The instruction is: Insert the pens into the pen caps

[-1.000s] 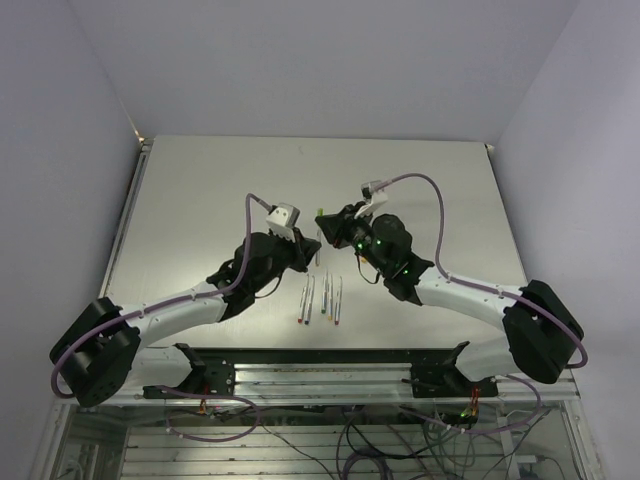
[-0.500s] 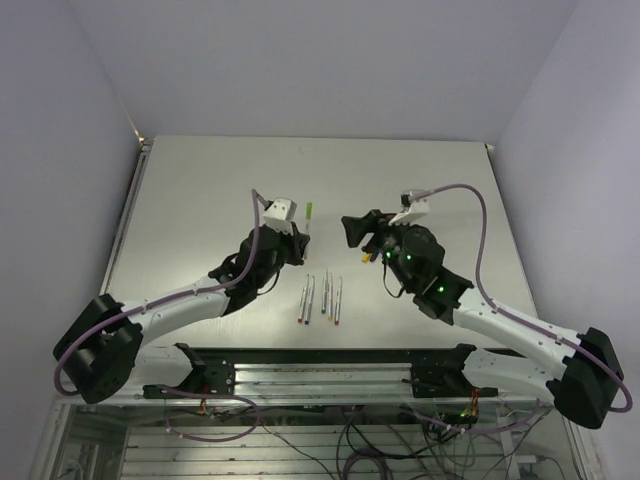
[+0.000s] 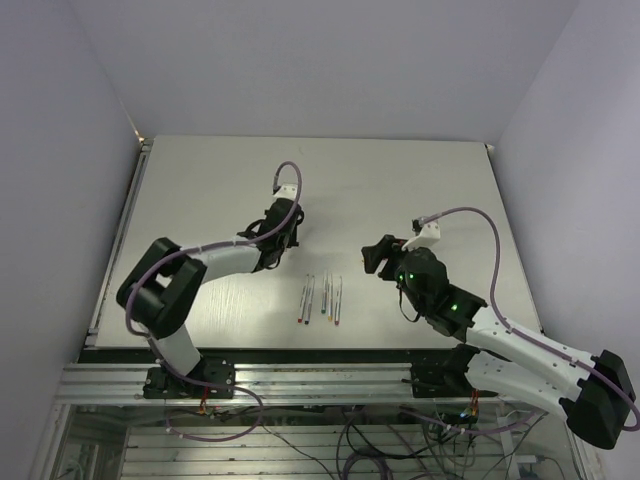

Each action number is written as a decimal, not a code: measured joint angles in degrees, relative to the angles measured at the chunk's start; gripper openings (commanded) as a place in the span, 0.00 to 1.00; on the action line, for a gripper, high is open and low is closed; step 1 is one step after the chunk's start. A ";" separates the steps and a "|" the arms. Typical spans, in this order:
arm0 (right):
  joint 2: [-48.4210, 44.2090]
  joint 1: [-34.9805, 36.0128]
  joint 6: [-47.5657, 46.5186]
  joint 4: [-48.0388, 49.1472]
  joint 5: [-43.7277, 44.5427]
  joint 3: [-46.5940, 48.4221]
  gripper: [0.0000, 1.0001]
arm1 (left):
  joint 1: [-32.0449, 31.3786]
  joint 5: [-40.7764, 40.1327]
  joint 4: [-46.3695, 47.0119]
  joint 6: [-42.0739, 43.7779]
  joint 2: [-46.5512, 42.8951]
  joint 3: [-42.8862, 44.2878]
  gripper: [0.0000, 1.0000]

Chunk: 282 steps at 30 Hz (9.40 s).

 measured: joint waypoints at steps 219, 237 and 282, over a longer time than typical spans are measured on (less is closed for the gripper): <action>33.94 -25.35 -0.92 -11.47 -6.36 10.43 0.39 | -10.14 17.88 -19.41 -9.38 -14.36 -3.89 0.07; 41.11 -25.49 -2.54 -7.30 -6.34 12.11 0.37 | -9.84 18.78 -19.12 -8.81 -13.46 -3.67 0.07; 2.45 -25.90 -5.55 22.05 -18.86 -6.10 0.00 | -10.16 34.67 8.22 -8.41 -16.90 -7.87 0.07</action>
